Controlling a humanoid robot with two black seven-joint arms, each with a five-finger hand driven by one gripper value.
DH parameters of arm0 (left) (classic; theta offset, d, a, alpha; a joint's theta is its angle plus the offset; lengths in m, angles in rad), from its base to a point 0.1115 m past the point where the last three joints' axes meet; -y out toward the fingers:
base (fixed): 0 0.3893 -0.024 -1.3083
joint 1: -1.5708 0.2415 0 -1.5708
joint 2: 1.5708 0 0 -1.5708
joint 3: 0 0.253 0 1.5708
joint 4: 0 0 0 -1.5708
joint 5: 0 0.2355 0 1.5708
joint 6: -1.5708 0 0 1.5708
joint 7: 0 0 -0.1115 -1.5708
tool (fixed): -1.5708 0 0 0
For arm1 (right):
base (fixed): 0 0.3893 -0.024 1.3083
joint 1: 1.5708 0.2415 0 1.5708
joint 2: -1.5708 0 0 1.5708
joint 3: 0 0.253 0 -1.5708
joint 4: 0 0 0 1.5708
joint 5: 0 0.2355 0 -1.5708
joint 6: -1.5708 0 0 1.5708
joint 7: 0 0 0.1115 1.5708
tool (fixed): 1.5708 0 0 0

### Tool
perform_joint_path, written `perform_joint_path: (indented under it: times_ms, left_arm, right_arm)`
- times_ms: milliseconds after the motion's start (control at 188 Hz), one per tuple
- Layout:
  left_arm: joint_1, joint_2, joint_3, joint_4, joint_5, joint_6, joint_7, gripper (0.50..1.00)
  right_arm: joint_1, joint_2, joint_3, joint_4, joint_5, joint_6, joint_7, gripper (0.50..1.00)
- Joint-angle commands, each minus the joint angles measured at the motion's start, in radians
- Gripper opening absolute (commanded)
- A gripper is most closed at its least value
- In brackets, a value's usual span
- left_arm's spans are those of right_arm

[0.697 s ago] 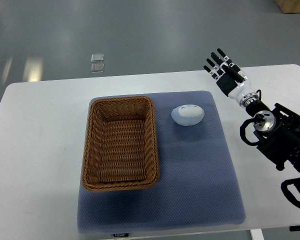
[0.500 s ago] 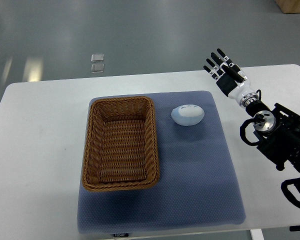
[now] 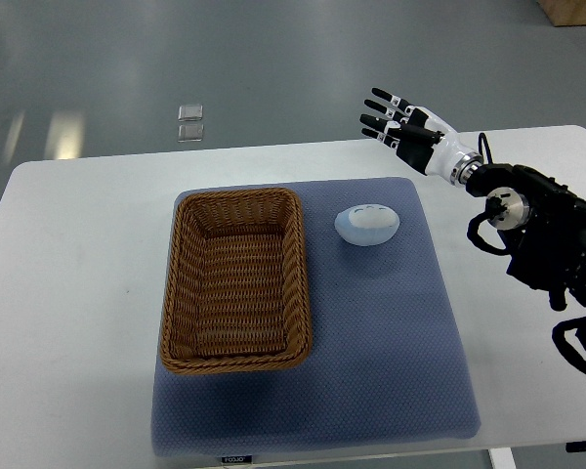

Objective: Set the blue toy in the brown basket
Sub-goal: 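Swing the right hand over the white-and-blue toy and lower it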

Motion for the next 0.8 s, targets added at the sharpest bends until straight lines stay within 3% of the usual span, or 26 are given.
perform_joint_path:
  times_ms: [0,208,373,602,793]
  left_arm:
    - [-0.001,0.0,0.002,-0.009,0.0,0.0,0.0,1.0]
    - [-0.004,0.0,0.004,-0.009,0.0,0.0,0.0,1.0]
    - [-0.004,0.0,0.005,-0.009,0.0,0.0,0.0,1.0]
    - [-0.01,0.0,0.005,-0.009,0.0,0.0,0.0,1.0]
    - [-0.012,0.0,0.004,-0.009,0.0,0.0,0.002,1.0]
  right_arm:
    - [0.071,-0.019,-0.11,-0.001,-0.142,0.0,0.0,0.924]
    - [0.232,-0.045,-0.374,0.007,-0.354,0.0,0.0,0.924]
    - [0.324,-0.076,-0.535,0.096,-0.466,0.0,0.002,0.924]
    - [0.372,-0.172,-0.576,0.406,-0.71,0.0,0.0,0.924]
    - [0.393,-0.339,-0.57,0.777,-0.869,0.0,-0.048,0.924]
